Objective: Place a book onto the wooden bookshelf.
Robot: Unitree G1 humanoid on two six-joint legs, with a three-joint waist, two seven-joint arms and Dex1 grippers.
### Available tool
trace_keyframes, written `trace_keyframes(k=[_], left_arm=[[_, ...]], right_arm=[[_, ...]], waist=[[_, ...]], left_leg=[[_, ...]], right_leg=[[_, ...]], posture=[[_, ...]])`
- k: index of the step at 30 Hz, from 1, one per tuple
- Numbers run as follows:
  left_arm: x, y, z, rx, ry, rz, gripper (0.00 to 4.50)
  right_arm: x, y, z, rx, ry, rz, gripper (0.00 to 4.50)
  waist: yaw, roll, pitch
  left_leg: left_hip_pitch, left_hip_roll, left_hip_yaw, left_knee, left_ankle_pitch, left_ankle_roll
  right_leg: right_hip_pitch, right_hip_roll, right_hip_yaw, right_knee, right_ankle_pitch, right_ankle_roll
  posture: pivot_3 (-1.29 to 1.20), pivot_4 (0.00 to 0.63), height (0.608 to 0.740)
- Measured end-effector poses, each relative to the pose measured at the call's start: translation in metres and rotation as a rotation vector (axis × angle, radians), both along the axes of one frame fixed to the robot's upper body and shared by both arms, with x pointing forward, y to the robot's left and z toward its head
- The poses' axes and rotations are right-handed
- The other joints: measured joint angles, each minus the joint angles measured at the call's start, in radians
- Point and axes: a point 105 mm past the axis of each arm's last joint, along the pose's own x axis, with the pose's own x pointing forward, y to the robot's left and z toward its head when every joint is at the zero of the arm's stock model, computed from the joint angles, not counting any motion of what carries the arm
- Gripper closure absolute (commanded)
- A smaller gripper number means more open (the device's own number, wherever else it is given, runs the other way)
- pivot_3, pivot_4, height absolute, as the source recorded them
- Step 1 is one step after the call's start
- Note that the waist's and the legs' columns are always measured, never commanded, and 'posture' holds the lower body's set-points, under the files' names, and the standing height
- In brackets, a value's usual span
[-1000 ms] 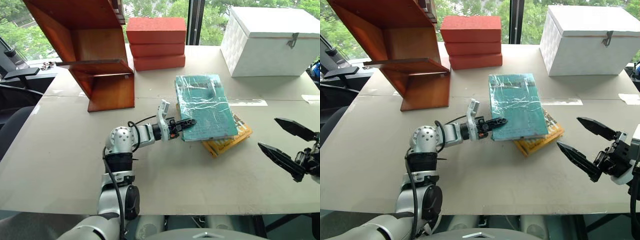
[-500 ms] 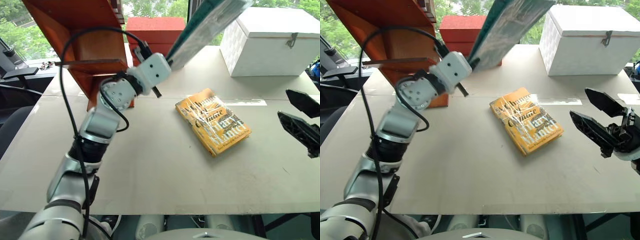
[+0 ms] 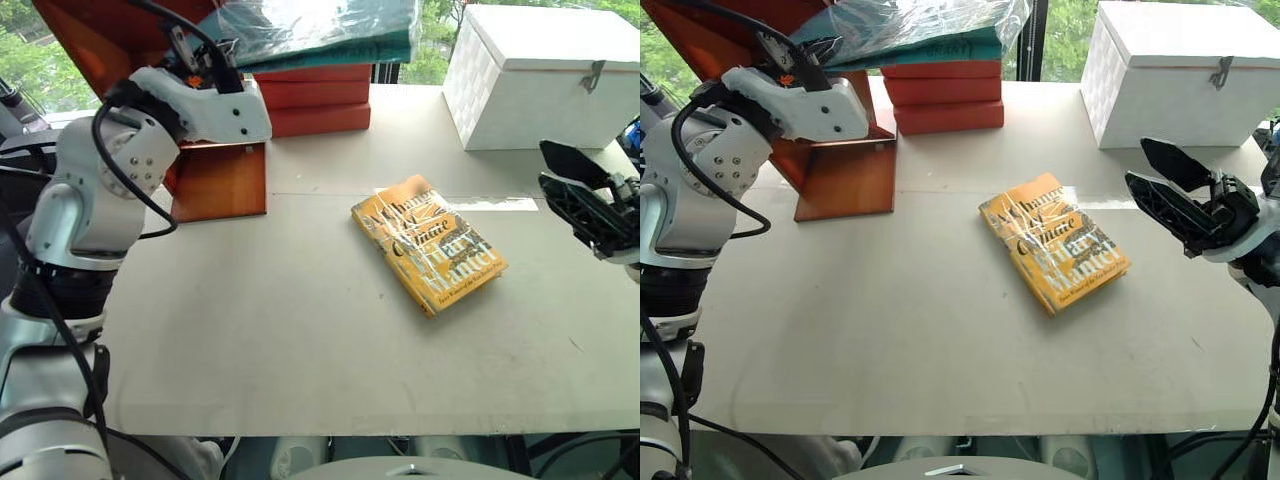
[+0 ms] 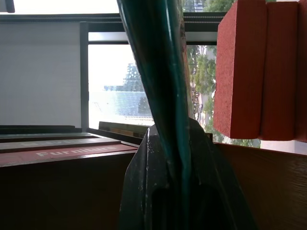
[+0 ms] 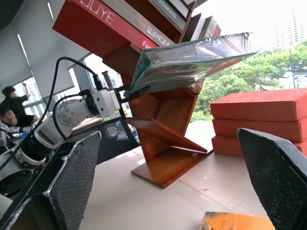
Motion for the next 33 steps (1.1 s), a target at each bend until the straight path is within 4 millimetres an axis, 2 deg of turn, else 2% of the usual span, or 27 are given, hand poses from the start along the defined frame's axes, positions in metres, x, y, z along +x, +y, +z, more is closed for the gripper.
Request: trace_keyframes(k=[3, 5, 12, 17, 25, 26, 27, 28, 30, 33], left_arm=[[0.002, 0.022, -0.023, -0.001, 0.127, 0.105, 4.45], [0.005, 0.053, -0.045, -0.052, 0.250, 0.240, 4.45], [-0.006, 0.067, -0.036, -0.072, 0.264, 0.319, 4.45], [-0.014, 0.087, -0.031, -0.061, 0.285, 0.406, 4.45], [-0.017, 0.093, -0.031, -0.032, 0.313, 0.427, 4.45], [-0.016, 0.094, -0.031, -0.034, 0.315, 0.429, 3.71], [-0.016, 0.097, -0.031, -0.039, 0.319, 0.436, 3.44], [-0.016, 0.099, -0.032, -0.044, 0.322, 0.444, 2.99], [-0.016, 0.102, -0.030, -0.059, 0.317, 0.456, 1.80], [-0.020, 0.108, -0.023, -0.092, 0.295, 0.477, 0.64]], right_arm=[[0.005, 0.000, -0.002, -0.007, 0.000, -0.002, 0.00], [0.009, -0.003, -0.004, -0.008, 0.008, -0.010, 0.00], [0.012, -0.003, -0.005, -0.008, -0.004, -0.006, 0.00], [0.014, -0.004, -0.006, -0.010, 0.001, -0.018, 0.00], [0.016, -0.004, -0.006, 0.001, -0.006, -0.019, 0.00], [0.017, -0.004, -0.006, -0.001, -0.006, -0.021, 0.00], [0.017, -0.004, -0.006, -0.002, -0.006, -0.023, 0.00], [0.017, -0.004, -0.006, -0.003, -0.005, -0.024, 0.00], [0.018, -0.004, -0.007, -0.004, -0.004, -0.026, 0.00], [0.018, -0.004, -0.008, -0.003, -0.003, -0.027, 0.00]], waist=[[-0.013, 0.001, 0.000], [-0.020, 0.001, 0.000], [-0.005, 0.000, 0.000], [-0.001, 0.000, 0.000], [0.000, 0.000, 0.000], [-0.001, 0.000, 0.000], [-0.001, 0.000, 0.000], [-0.002, 0.000, 0.000], [0.000, 0.000, 0.000], [0.003, 0.000, 0.000]], left_leg=[[0.001, 0.001, 0.001, 0.000, 0.000, 0.000], [0.001, 0.001, 0.000, 0.000, 0.000, 0.000], [0.000, 0.001, 0.000, 0.001, 0.000, 0.000], [0.000, 0.001, 0.000, 0.001, 0.000, -0.001], [0.001, 0.001, 0.001, 0.001, 0.000, 0.000], [0.001, 0.001, 0.001, 0.001, 0.000, 0.000], [0.001, 0.001, 0.001, 0.001, 0.000, 0.000], [0.001, 0.001, 0.001, 0.001, 0.000, 0.000], [0.001, 0.001, 0.001, 0.001, 0.000, 0.000], [0.000, 0.001, 0.001, 0.001, 0.000, 0.000]], right_leg=[[0.000, 0.001, 0.001, 0.001, 0.000, 0.000], [0.000, 0.002, 0.001, 0.001, 0.000, 0.000], [0.000, 0.001, 0.001, 0.001, 0.000, 0.000], [0.000, 0.001, 0.000, 0.001, 0.000, 0.000], [0.000, 0.001, 0.001, 0.001, 0.000, 0.000], [0.000, 0.001, 0.001, 0.001, 0.000, 0.000], [0.000, 0.002, 0.001, 0.001, 0.000, 0.000], [0.000, 0.002, 0.001, 0.002, 0.000, 0.000], [0.000, 0.002, 0.001, 0.002, 0.000, 0.000], [0.000, 0.001, 0.001, 0.001, 0.000, 0.000]], posture=[[0.00, 0.150, 0.740], [0.00, 0.150, 0.740], [0.00, 0.150, 0.740], [0.00, 0.150, 0.740], [0.00, 0.150, 0.740], [0.00, 0.150, 0.740], [0.00, 0.150, 0.740], [0.00, 0.150, 0.740], [0.00, 0.150, 0.740], [0.00, 0.150, 0.740]])
